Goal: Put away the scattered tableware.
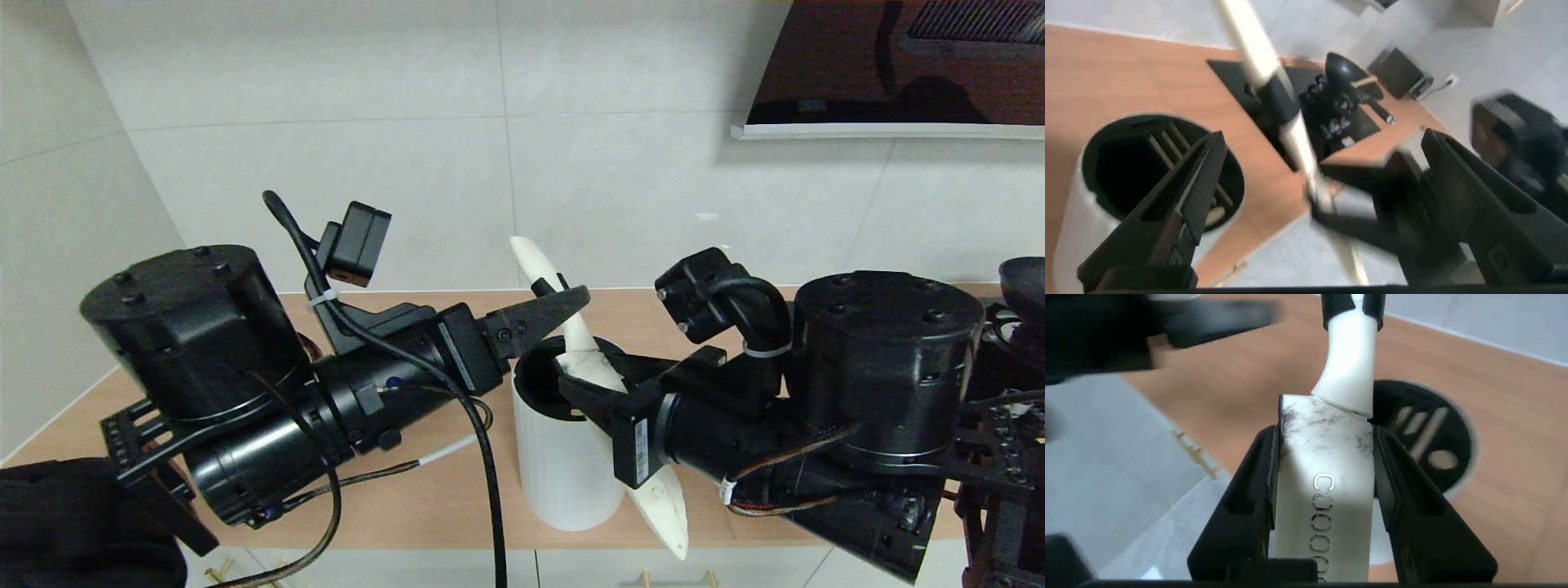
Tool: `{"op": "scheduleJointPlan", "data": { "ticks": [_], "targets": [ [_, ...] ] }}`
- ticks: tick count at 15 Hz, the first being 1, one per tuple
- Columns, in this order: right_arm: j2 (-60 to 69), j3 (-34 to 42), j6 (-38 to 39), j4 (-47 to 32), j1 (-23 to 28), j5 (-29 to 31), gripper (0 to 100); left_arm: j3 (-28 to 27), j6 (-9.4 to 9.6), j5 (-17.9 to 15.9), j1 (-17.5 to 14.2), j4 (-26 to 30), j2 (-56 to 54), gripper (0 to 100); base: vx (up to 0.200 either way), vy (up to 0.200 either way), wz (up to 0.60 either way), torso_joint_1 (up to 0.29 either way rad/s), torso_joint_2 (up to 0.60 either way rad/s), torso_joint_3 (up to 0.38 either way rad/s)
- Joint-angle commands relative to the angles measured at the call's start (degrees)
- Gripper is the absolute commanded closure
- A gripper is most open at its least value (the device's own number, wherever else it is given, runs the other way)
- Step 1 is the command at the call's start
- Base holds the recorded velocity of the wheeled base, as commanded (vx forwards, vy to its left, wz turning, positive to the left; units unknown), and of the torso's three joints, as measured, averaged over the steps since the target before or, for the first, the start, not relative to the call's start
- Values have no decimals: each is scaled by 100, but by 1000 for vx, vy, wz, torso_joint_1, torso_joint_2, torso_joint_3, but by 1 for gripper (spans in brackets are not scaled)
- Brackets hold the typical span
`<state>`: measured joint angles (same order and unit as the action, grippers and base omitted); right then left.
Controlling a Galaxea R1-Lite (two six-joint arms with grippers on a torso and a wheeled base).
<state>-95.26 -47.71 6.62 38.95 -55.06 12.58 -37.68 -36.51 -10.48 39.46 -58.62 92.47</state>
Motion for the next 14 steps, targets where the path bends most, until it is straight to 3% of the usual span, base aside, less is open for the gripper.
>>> {"op": "scheduleJointPlan", "data": {
  "ticks": [1, 5, 7, 14],
  "targets": [
    [-107, -1, 6, 7, -48, -1, 100, 15, -5, 2, 62, -17, 149, 0, 0, 0, 0, 0, 0, 0],
    [-160, 17, 76, 227, -145, 87, 100, -11, -32, 2, 62, -17, 167, 0, 0, 0, 0, 0, 0, 0],
    [-151, 34, 76, 236, -154, 95, 100, -29, -242, 2, 62, -17, 158, 0, 0, 0, 0, 0, 0, 0],
    [-98, 184, 76, 500, -321, 95, 100, -46, -260, 2, 35, -17, 219, 0, 0, 0, 0, 0, 0, 0]
  ]
}}
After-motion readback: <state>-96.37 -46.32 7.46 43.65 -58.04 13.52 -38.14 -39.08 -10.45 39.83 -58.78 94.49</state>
